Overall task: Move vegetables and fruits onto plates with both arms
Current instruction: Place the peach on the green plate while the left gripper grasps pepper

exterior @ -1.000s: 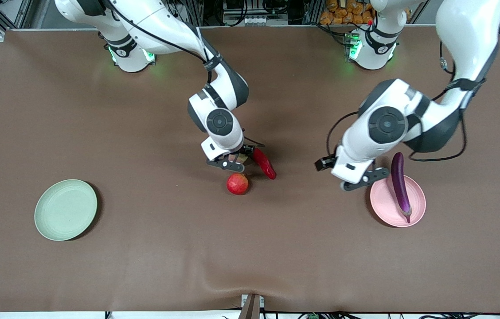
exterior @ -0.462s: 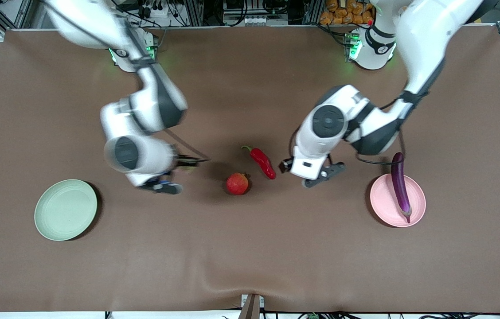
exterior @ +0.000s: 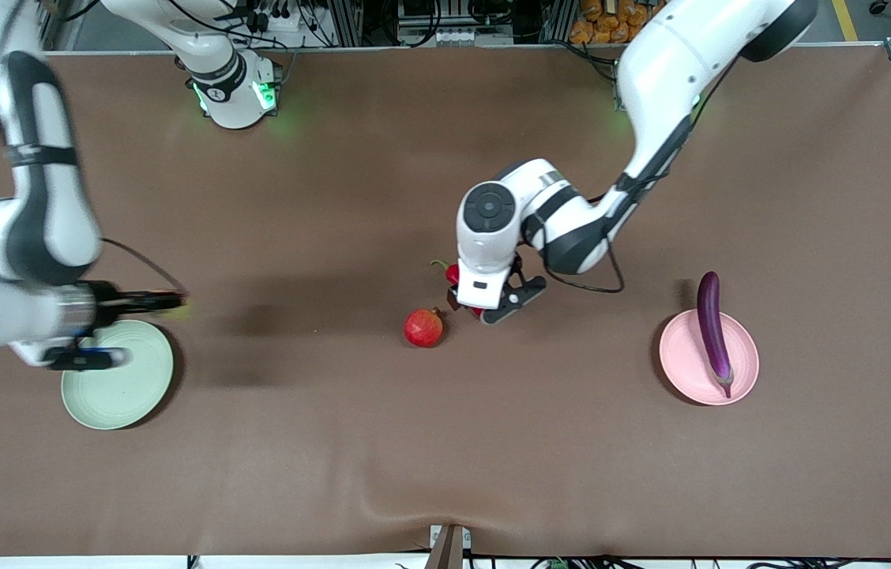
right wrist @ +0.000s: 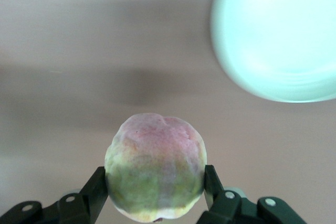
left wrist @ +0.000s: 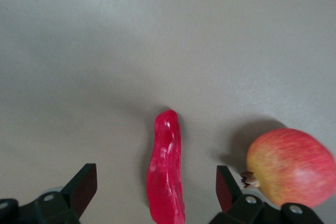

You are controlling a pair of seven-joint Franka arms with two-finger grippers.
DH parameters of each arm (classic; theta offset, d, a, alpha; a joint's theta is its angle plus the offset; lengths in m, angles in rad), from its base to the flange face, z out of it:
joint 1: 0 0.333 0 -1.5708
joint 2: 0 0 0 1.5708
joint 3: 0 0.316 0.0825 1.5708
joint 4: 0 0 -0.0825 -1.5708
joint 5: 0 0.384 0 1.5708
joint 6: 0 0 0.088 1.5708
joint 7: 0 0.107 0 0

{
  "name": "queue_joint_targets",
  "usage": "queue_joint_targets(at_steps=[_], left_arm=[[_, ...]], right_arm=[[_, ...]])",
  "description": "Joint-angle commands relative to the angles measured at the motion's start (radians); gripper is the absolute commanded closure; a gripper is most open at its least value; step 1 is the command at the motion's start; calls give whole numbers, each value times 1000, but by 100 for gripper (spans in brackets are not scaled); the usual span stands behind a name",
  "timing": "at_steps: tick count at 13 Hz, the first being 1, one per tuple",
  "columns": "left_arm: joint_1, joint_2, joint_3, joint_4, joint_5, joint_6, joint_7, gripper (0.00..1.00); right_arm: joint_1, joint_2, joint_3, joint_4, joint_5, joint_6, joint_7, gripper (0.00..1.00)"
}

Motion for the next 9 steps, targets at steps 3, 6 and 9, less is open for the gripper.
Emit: queue_joint_targets(at_steps=[3, 6, 9], left_arm=[[-61, 62, 36, 19, 12, 66, -147, 0], [-78, 94, 39, 16, 12, 71, -179, 7], [-86, 113, 48, 14, 21, 71, -183, 36]], right_arm=[[-122, 97, 25, -2, -122, 193, -78, 100], [-162, 191, 25, -2, -118, 373, -137, 98], [-168, 214, 29, -2, -106, 389, -138, 0]])
